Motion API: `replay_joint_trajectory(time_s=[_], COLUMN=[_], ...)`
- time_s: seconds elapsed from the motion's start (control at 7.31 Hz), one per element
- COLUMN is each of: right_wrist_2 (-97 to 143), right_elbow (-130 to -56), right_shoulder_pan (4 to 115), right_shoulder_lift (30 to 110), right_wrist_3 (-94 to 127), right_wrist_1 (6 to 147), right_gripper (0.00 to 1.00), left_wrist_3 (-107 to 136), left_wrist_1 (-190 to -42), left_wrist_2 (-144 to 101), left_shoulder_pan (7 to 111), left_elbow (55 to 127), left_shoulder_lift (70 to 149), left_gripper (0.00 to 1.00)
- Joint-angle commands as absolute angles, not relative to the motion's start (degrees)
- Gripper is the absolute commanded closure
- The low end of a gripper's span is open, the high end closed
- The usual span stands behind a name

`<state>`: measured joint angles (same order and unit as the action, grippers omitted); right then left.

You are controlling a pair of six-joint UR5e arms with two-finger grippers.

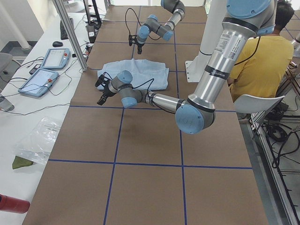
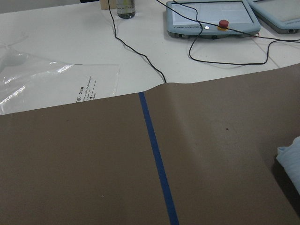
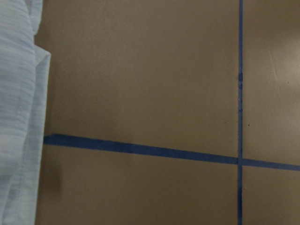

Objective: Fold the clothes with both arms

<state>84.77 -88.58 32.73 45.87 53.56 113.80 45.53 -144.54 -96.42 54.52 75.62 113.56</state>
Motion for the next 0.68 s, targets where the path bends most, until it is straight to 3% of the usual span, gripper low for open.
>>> replay_joint_trajectory(time_s=[0.0, 0.14, 0.55], right_wrist_2=[89.2, 92.8, 94.2], right_elbow=[-101.1, -105.3, -113.0], right_shoulder_pan=[33.8, 33.8, 32.8], right_shoulder_lift=[49.6, 50.1, 62.0], right_wrist_3=[57.1, 63.6, 79.6], right_wrist_1=[111.1, 108.1, 84.7], right_gripper=[0.0, 0.0, 0.0], left_wrist_3=[45.6, 48.5, 64.0], left_wrist_1=[-144.5, -144.5, -144.0], left_wrist_2=[-99.4, -103.8, -111.8], left_shoulder_pan=[54.4, 54.3, 49.6], left_elbow=[77.5, 82.0, 104.1], left_shoulder_lift=[113.4, 110.4, 98.4], left_gripper=[0.0, 0.0, 0.0])
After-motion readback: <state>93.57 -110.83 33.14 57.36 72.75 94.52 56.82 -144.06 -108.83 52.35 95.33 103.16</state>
